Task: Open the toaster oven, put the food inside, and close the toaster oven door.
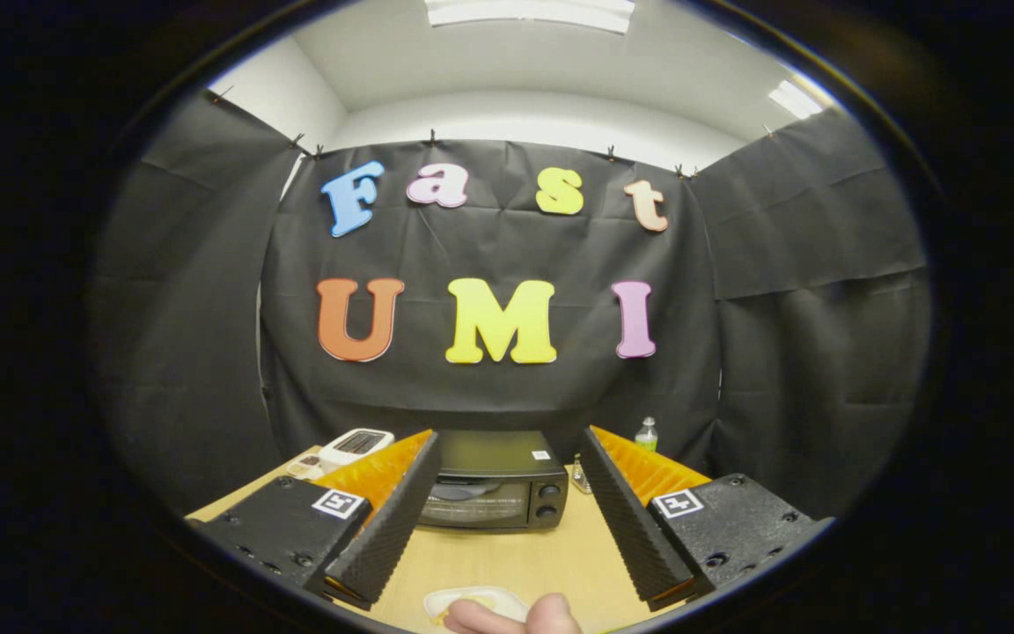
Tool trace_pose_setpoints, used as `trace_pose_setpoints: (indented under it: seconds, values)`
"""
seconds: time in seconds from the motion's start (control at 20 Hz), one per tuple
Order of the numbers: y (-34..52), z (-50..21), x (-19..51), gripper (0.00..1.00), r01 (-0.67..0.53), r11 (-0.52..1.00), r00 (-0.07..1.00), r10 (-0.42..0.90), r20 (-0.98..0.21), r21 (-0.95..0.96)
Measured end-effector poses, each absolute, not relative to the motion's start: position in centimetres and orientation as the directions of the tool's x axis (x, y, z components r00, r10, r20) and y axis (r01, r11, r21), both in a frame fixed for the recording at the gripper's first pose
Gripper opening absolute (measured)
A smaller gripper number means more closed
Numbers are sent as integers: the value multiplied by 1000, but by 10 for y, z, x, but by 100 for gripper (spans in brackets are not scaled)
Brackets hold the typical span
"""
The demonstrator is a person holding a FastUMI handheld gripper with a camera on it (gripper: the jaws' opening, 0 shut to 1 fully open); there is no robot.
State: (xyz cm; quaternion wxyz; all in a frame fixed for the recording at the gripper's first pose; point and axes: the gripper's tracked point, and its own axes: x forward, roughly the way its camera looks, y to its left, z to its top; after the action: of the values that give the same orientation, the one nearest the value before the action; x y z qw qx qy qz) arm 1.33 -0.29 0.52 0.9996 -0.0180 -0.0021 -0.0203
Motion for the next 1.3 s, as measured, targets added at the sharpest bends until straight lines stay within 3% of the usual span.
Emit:
trace_pose_setpoints:
  seconds: [0.45, 0.6, 0.9, 1.3]
  values:
    - [30, 14, 93, 100, -46, 998, 998, 45, 44, 37]
    - [47, -23, 143, 100, -89, 991, 995, 92, -23, 95]
    - [53, -108, 226, 100, -39, 999, 994, 43, -99, 37]
    - [76, -202, 257, 100, -58, 998, 970, 54, -237, -6]
